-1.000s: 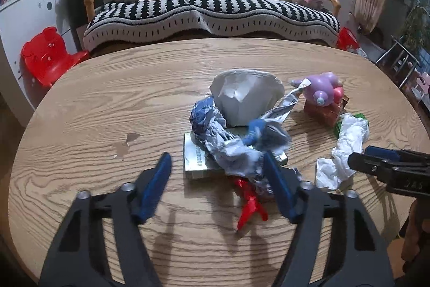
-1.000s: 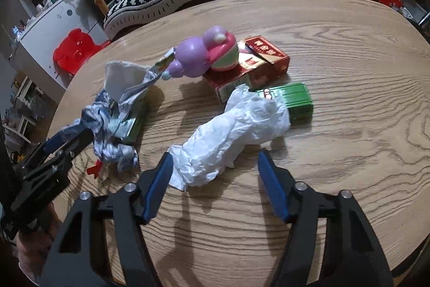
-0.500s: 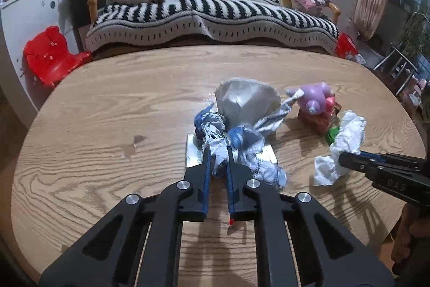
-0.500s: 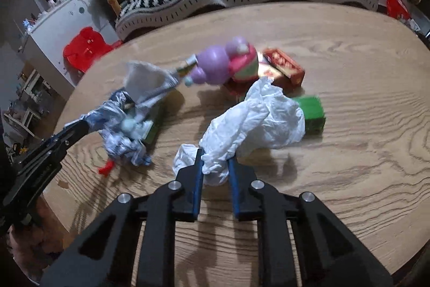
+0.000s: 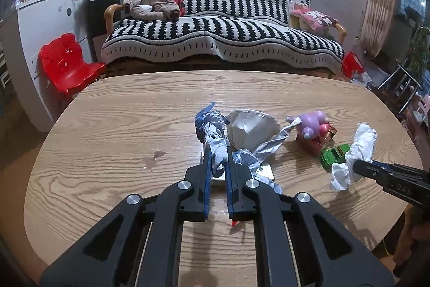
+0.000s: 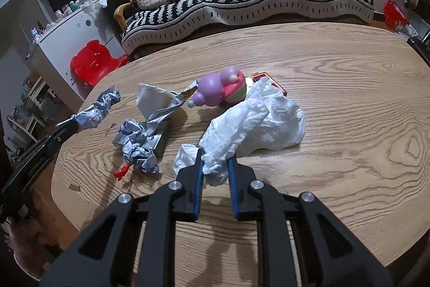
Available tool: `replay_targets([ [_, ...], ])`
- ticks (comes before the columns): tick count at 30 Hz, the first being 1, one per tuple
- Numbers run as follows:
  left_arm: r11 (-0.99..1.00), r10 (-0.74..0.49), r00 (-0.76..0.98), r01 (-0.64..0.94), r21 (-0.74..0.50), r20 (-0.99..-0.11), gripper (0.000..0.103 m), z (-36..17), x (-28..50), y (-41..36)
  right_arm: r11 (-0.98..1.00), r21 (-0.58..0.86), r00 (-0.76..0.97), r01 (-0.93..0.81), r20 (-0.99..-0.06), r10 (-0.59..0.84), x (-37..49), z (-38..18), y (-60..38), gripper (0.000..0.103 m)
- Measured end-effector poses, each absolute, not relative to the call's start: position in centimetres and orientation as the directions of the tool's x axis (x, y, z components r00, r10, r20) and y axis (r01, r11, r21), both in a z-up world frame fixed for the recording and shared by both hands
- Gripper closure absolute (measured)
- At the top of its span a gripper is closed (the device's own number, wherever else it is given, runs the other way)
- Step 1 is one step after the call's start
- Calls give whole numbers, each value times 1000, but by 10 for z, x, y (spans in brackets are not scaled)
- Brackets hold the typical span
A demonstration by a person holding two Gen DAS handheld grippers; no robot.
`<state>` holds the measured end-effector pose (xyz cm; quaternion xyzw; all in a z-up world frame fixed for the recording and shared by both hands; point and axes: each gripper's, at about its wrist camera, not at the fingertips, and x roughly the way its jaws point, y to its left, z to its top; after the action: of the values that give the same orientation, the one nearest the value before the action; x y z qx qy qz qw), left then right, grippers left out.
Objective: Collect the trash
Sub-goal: 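Carry the foil and tissue over the black bin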
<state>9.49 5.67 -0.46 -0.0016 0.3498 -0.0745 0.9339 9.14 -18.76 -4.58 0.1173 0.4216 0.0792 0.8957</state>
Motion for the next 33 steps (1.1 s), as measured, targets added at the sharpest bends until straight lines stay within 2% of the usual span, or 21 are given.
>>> replay_targets([
  [6,984,-162,747,174,-45,-645,95,0,85,36,962,271,647,-34,-727,228,79,-37,-204,86],
  [17,946,-277,733,323,-41,-621,95,13,58,-37,968,243,691,66,-711,132,30,-17,-280,86],
  [33,785,-521,582,614,-82,-625,95,-4,0,-206,919,216,694,329,-715,-80,-80,-20,-449,86],
])
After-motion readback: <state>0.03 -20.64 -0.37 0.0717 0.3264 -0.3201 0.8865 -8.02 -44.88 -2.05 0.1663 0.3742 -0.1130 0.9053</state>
